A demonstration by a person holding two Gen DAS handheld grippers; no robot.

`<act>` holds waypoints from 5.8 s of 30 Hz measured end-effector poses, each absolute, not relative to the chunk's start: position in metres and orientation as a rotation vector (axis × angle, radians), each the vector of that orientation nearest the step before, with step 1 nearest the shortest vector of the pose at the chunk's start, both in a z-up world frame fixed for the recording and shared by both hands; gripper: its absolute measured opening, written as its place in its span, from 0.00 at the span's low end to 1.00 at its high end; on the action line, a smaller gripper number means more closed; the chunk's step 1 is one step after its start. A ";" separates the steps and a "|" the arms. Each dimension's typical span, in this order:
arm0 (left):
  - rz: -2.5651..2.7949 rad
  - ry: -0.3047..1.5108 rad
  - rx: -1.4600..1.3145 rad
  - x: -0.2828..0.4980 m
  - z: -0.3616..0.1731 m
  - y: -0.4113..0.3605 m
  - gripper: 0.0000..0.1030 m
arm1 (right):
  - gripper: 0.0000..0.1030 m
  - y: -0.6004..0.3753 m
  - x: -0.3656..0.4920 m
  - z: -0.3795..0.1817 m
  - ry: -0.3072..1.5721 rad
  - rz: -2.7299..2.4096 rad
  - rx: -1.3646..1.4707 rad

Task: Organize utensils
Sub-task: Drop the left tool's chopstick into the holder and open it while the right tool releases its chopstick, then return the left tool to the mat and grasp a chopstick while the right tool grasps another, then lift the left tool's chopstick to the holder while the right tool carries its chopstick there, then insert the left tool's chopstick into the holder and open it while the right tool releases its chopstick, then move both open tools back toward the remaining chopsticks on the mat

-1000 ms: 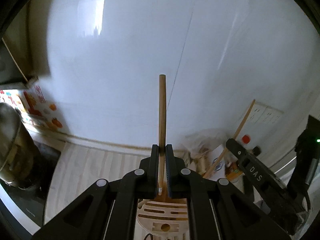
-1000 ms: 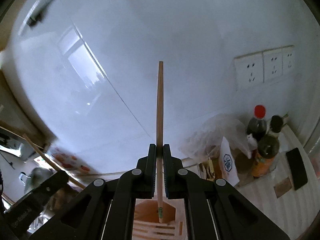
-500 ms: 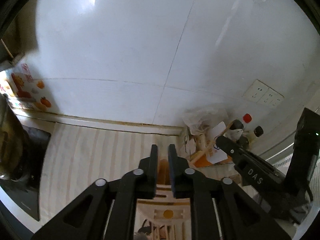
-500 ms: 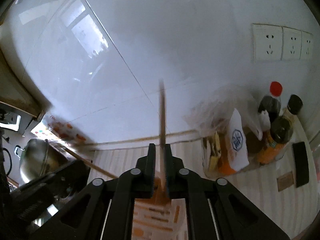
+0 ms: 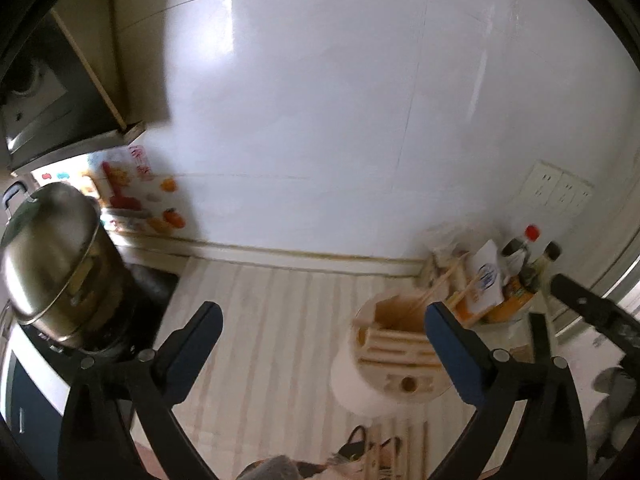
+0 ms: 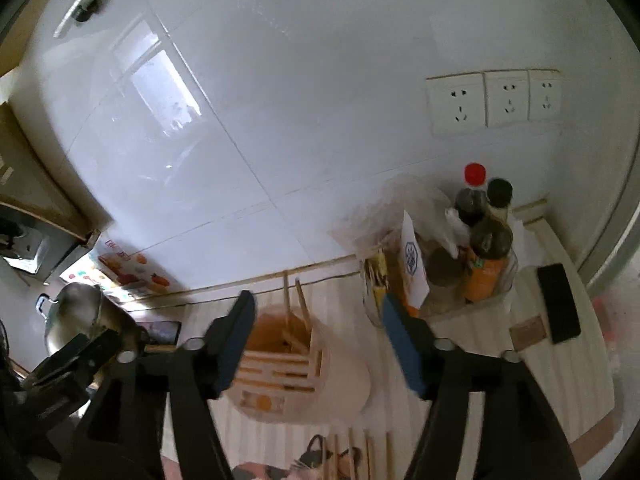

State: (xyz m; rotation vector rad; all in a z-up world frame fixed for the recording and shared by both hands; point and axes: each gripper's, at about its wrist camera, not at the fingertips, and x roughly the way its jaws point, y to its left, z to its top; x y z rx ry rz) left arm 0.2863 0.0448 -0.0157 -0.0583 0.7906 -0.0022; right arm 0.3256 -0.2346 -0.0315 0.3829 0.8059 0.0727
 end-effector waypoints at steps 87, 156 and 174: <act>-0.068 1.208 0.173 0.208 -0.256 -0.028 0.04 | 0.07 -0.227 0.222 -0.281 1.361 -0.150 0.134; -0.020 0.897 0.019 0.258 -0.088 0.040 1.00 | 0.76 -0.235 0.285 -0.097 1.045 -0.030 0.371; 0.089 1.315 0.127 0.233 -0.298 0.026 1.00 | 0.60 -0.212 0.240 -0.280 1.421 -0.047 0.318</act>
